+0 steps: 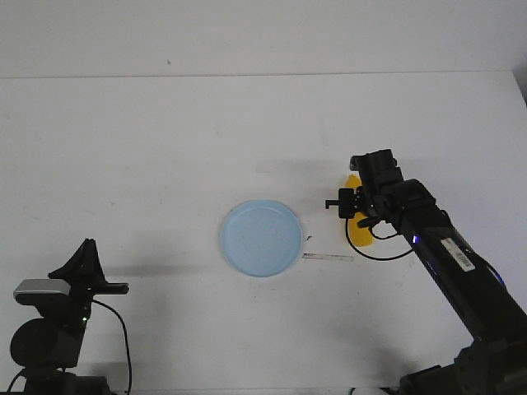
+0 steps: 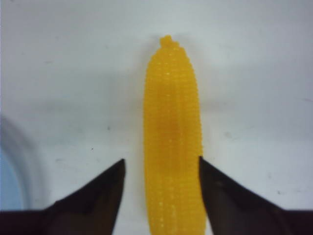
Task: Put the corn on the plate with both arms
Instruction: 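Close the right gripper around the yellow corn cob and lift it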
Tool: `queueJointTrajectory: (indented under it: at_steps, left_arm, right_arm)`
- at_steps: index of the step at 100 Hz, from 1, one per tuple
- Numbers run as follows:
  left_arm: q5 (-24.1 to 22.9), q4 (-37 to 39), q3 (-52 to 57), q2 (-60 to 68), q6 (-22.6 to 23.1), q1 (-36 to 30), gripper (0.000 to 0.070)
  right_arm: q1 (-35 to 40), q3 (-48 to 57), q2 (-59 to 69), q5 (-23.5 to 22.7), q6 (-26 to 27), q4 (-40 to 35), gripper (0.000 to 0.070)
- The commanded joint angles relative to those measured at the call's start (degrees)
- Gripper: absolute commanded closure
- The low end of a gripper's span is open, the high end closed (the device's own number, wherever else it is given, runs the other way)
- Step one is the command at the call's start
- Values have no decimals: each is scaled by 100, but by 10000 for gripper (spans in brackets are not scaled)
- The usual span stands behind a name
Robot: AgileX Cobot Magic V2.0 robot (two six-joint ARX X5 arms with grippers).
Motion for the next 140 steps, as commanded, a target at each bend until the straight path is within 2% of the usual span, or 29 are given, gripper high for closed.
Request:
queueJointTrajectory:
  at_steps: [1, 13, 29, 43, 114, 120, 131, 140]
  left_arm:
    - [-22, 92, 44, -7, -9, 0, 698]
    - [-22, 92, 44, -7, -9, 0, 698]
    - [-20, 92, 44, -7, -9, 0, 698]
    - [-22, 92, 44, -7, -9, 0, 698]
    - [-22, 92, 44, -7, -9, 0, 698]
    - [-20, 92, 44, -7, -9, 0, 698]
    - [-22, 92, 44, -7, -9, 0, 698]
    - [-22, 92, 44, -7, -9, 0, 698]
  right_arm:
    - [-26, 144, 133, 2, 74, 31, 304]
    - [-52, 142, 271, 2, 72, 55, 262]
    - [-164, 142, 442, -2, 31, 17, 258]
    - [-164, 142, 503, 0, 28, 105, 226]
    - [-162, 125, 1102, -7, -39, 221, 227]
    - [-162, 125, 1102, -11, -83, 243, 235]
    - [-162, 122, 1102, -44, -122, 280, 320]
    - [-162, 120, 1104, -50, -149, 254, 349]
